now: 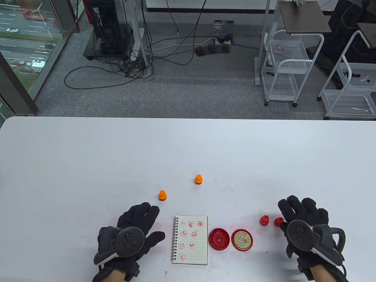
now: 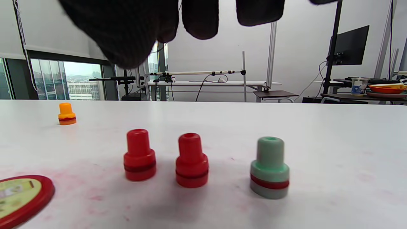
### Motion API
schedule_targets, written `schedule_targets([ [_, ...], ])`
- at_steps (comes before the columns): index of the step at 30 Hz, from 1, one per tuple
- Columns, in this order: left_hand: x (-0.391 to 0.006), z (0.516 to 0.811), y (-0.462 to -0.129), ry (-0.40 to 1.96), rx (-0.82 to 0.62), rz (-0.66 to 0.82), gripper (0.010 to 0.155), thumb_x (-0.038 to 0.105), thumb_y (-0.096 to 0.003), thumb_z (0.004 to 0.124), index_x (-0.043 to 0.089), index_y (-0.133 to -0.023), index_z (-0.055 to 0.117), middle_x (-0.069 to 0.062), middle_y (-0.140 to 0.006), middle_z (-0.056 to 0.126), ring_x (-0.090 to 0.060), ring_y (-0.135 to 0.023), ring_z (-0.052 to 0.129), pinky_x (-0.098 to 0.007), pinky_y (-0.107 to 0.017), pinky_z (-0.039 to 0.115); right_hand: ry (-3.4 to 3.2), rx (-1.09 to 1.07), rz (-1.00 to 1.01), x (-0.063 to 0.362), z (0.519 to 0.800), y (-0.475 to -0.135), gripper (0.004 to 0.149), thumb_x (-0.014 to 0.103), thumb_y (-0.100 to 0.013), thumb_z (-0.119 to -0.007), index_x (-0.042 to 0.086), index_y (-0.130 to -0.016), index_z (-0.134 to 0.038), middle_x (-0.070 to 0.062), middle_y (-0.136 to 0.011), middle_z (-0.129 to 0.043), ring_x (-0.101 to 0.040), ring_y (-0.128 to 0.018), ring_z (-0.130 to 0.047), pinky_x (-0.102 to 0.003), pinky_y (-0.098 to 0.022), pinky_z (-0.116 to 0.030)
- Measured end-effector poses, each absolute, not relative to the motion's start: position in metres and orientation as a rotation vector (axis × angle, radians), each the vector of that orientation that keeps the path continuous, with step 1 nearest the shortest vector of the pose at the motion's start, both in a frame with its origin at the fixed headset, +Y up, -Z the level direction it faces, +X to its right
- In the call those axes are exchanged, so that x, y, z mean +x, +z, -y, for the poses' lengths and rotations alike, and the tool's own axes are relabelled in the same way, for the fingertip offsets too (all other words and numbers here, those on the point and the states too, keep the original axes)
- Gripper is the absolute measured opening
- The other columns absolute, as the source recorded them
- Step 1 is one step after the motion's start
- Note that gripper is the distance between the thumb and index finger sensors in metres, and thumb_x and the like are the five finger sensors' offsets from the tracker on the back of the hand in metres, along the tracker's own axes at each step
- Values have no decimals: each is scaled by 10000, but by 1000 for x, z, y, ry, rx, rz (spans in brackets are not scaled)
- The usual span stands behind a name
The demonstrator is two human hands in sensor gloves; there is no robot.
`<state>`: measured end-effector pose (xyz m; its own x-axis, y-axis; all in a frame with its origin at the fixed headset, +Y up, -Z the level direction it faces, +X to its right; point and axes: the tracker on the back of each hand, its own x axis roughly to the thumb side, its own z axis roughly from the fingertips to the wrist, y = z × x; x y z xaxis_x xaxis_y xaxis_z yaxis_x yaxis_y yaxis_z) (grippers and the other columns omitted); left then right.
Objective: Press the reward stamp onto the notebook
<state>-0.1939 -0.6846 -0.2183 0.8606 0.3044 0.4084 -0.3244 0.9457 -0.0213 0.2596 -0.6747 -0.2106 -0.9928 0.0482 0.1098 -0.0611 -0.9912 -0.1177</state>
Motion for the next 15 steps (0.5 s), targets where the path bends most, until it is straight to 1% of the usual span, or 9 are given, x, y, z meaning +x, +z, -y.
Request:
schedule_targets([
  [4, -200, 687, -220, 359, 45, 397, 827, 613, -440, 711, 163, -1126, 606, -211, -1160, 568, -475, -1011, 656, -649, -709, 608, 3028, 197, 123, 241, 672, -208, 685, 436, -482, -774, 271, -1095, -518, -83, -1208, -459, -575, -1043, -455, -845, -644, -420],
  [10, -200, 689, -219, 369, 42, 393, 820, 610, -443, 711, 163, -1123, 610, -205, -1158, 572, -472, -1009, 659, -646, -708, 611, 2912, 238, 88, 208, 670, -206, 681, 463, -495, -752, 271, -1104, -517, -102, -1218, -444, -607, -1039, -416, -862, -633, -391],
  [13, -200, 691, -219, 368, 27, 391, 820, 608, -445, 711, 160, -1125, 610, -214, -1157, 571, -473, -1009, 659, -647, -707, 611, 2818, 269, 128, 191, 673, -204, 676, 465, -497, -750, 269, -1104, -525, -107, -1218, -452, -614, -1039, -408, -867, -632, -380],
  [15, -198, 688, -218, 371, 36, 398, 820, 607, -446, 711, 159, -1126, 608, -210, -1158, 571, -474, -1007, 660, -647, -708, 611, 2801, 274, 181, 183, 682, -202, 679, 475, -497, -744, 268, -1104, -522, -109, -1218, -448, -613, -1037, -403, -865, -632, -382],
])
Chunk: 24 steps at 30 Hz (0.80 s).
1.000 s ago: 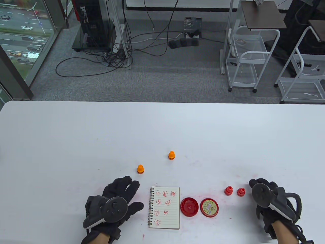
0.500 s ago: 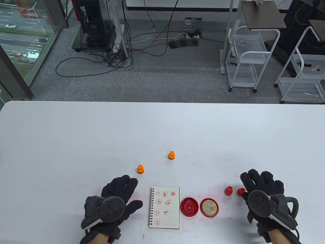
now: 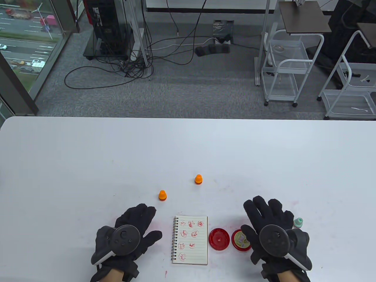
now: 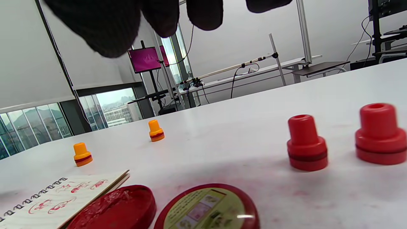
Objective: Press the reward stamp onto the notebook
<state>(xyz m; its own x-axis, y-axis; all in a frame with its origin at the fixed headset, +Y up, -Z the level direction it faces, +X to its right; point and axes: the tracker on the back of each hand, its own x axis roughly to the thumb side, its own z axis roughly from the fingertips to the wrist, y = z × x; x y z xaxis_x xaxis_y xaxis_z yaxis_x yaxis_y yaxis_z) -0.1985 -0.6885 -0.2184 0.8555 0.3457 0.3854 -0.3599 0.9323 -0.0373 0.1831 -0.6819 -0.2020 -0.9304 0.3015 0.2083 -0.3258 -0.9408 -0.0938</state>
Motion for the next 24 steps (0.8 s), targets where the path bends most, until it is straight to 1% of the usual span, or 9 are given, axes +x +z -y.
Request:
schedule_targets([
  [2, -197, 686, -217, 362, 54, 403, 815, 605, -449, 710, 160, -1125, 610, -203, -1158, 574, -473, -1008, 661, -646, -707, 613, 2803, 301, 227, 177, 691, -200, 678, 473, -487, -758, 255, -1097, -558, -117, -1217, -454, -627, -1028, -377, -873, -619, -378],
  [3, -197, 685, -217, 354, 58, 404, 813, 604, -452, 709, 161, -1125, 609, -210, -1158, 572, -474, -1007, 662, -647, -707, 612, 2823, 321, 183, 175, 692, -201, 671, 465, -483, -766, 254, -1092, -580, -109, -1222, -458, -626, -1036, -353, -878, -623, -358],
  [4, -196, 684, -217, 346, 65, 406, 812, 603, -453, 708, 160, -1126, 608, -213, -1157, 572, -473, -1006, 663, -646, -707, 613, 2878, 336, 89, 174, 692, -203, 676, 479, -499, -740, 277, -1106, -520, -82, -1237, -389, -602, -1054, -288, -868, -640, -323],
  [5, -195, 684, -218, 347, 75, 407, 808, 600, -456, 709, 158, -1125, 610, -209, -1157, 574, -474, -1008, 661, -646, -707, 612, 2912, 312, 119, 175, 691, -203, 682, 494, -498, -730, 293, -1108, -501, -68, -1241, -378, -594, -1060, -281, -861, -647, -327],
  [7, -193, 684, -221, 341, 68, 414, 805, 597, -457, 711, 158, -1125, 613, -212, -1158, 572, -477, -1009, 657, -647, -707, 612, 2870, 330, 157, 175, 692, -205, 679, 483, -493, -740, 274, -1103, -527, -87, -1233, -409, -603, -1054, -301, -868, -636, -334],
  [12, -190, 679, -231, 391, 56, 400, 809, 593, -462, 715, 150, -1130, 610, -212, -1166, 564, -482, -1014, 653, -653, -708, 609, 2842, 327, 121, 175, 692, -203, 672, 479, -498, -736, 270, -1102, -531, -109, -1227, -423, -609, -1044, -341, -862, -637, -358],
  [18, -186, 676, -261, 393, -43, 352, 831, 585, -459, 733, 147, -1147, 574, -217, -1181, 531, -494, -1021, 636, -669, -712, 589, 2821, 352, 147, 171, 688, -199, 653, 463, -502, -733, 261, -1094, -548, -114, -1217, -448, -613, -1032, -374, -847, -642, -396],
  [22, -178, 689, -289, 342, -196, 334, 898, 579, -450, 759, 155, -1185, 466, -223, -1211, 435, -528, -1058, 532, -703, -727, 521, 2824, 339, 153, 172, 688, -199, 641, 456, -505, -731, 254, -1089, -561, -129, -1209, -468, -614, -1026, -398, -834, -648, -423],
  [24, -173, 697, -300, 300, -237, 323, 923, 571, -444, 772, 160, -1194, 424, -226, -1218, 399, -535, -1064, 503, -708, -731, 505, 2823, 326, 146, 173, 689, -200, 637, 454, -506, -730, 252, -1088, -565, -127, -1207, -474, -618, -1023, -403, -830, -650, -429],
])
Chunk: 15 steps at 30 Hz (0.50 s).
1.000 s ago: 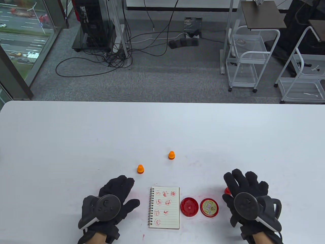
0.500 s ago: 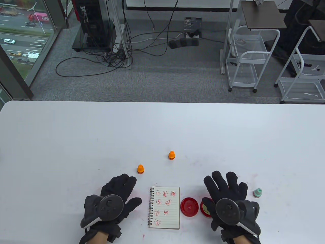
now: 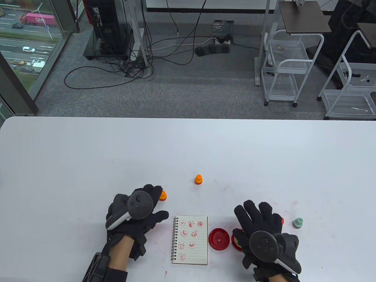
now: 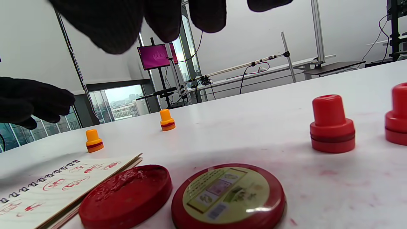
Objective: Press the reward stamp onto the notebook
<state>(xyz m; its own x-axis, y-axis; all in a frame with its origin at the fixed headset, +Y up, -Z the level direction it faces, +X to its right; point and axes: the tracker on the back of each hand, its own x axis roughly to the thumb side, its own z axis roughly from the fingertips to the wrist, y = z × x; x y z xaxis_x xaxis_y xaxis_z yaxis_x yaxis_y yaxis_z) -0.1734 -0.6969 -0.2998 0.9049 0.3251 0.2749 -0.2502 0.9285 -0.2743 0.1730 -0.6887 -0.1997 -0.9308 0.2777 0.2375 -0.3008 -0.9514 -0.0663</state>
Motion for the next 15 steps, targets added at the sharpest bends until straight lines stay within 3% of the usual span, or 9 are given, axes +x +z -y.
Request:
schedule_targets([
  [5, -164, 718, -326, 199, -282, 278, 922, 540, -440, 795, 164, -1189, 412, -220, -1205, 424, -517, -1056, 524, -688, -730, 524, 2808, 308, 149, 176, 688, -200, 627, 446, -508, -728, 246, -1083, -577, -131, -1202, -485, -619, -1018, -415, -821, -651, -445],
  [10, -159, 733, -348, 149, -280, 266, 874, 511, -431, 812, 136, -1155, 495, -191, -1114, 596, -437, -961, 687, -552, -687, 654, 2795, 351, 179, 170, 681, -197, 623, 443, -512, -724, 239, -1083, -581, -140, -1199, -490, -622, -1014, -424, -810, -654, -463],
  [15, -155, 742, -360, 104, -288, 245, 818, 486, -425, 833, 115, -1109, 581, -145, -1021, 705, -382, -880, 751, -531, -664, 675, 2809, 389, 223, 164, 675, -191, 614, 441, -514, -721, 238, -1079, -590, -138, -1195, -504, -615, -1013, -437, -802, -657, -475],
])
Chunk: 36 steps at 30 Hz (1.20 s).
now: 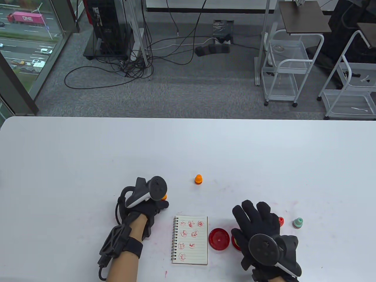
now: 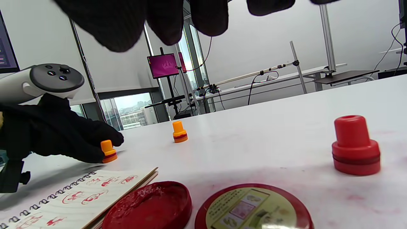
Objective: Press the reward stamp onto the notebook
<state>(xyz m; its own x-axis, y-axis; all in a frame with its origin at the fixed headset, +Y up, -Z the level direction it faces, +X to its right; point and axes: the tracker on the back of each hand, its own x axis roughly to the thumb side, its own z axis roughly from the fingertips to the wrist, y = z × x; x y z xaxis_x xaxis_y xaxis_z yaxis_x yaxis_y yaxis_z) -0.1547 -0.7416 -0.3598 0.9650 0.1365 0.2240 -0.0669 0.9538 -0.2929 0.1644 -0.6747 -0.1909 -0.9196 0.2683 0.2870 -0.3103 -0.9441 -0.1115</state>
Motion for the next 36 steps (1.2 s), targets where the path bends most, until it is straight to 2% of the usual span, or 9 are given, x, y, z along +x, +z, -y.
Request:
schedule_targets([
  [6, -148, 744, -363, 23, -251, 237, 662, 446, -422, 851, 128, -993, 748, -111, -914, 814, -348, -813, 806, -533, -640, 703, 2861, 395, 231, 161, 674, -190, 599, 432, -517, -718, 234, -1072, -609, -138, -1189, -524, -614, -1013, -448, -797, -660, -484],
  [14, -155, 721, -347, 186, -210, 235, 658, 377, -446, 858, 146, -1036, 678, -160, -1043, 753, -418, -892, 827, -532, -627, 744, 2813, 396, 224, 162, 673, -188, 593, 428, -519, -715, 231, -1069, -613, -147, -1184, -533, -610, -1007, -465, -789, -658, -497],
  [18, -158, 698, -326, 277, -168, 252, 667, 323, -436, 878, 124, -1035, 661, -211, -1048, 775, -412, -854, 916, -502, -576, 818, 2791, 426, 224, 159, 674, -186, 591, 427, -519, -714, 232, -1068, -614, -144, -1180, -542, -612, -1004, -475, -786, -656, -507],
  [21, -159, 684, -304, 338, -144, 286, 667, 311, -420, 900, 114, -1019, 683, -155, -935, 883, -282, -693, 1020, -423, -482, 880, 2769, 459, 212, 155, 674, -183, 590, 427, -520, -713, 231, -1068, -615, -148, -1180, -543, -613, -1003, -478, -784, -657, -509],
  [27, -164, 663, -252, 354, -63, 339, 677, 337, -417, 906, 123, -1016, 672, -117, -850, 851, -194, -610, 921, -415, -491, 828, 2676, 619, 296, 137, 666, -177, 581, 417, -515, -729, 228, -1056, -630, -130, -1152, -613, -602, -994, -538, -776, -651, -547],
  [29, -164, 661, -239, 421, -26, 364, 677, 334, -413, 907, 116, -1013, 680, -95, -819, 858, -179, -584, 912, -421, -490, 825, 2613, 684, 362, 128, 661, -178, 562, 404, -506, -749, 225, -1033, -668, -108, -1110, -694, -578, -975, -615, -755, -642, -598],
  [32, -154, 666, -223, 534, -10, 393, 679, 353, -405, 905, 96, -1000, 703, -71, -773, 885, -159, -544, 924, -416, -469, 841, 2529, 713, 286, 111, 654, -185, 583, 397, -504, -758, 229, -1046, -626, -98, -1096, -703, -556, -949, -671, -719, -636, -643],
  [34, -143, 673, -215, 588, -7, 426, 682, 370, -397, 904, 82, -988, 721, -59, -747, 903, -154, -521, 937, -416, -455, 851, 2434, 717, 240, 100, 658, -189, 583, 385, -497, -767, 233, -1040, -618, -102, -1069, -724, -509, -874, -789, -655, -611, -719],
  [36, -133, 686, -206, 609, 33, 454, 686, 385, -391, 900, 76, -979, 730, -53, -738, 912, -155, -513, 948, -416, -450, 857, 2333, 680, 207, 91, 675, -189, 573, 376, -488, -782, 233, -1024, -638, -101, -1022, -769, -455, -815, -847, -606, -579, -765],
])
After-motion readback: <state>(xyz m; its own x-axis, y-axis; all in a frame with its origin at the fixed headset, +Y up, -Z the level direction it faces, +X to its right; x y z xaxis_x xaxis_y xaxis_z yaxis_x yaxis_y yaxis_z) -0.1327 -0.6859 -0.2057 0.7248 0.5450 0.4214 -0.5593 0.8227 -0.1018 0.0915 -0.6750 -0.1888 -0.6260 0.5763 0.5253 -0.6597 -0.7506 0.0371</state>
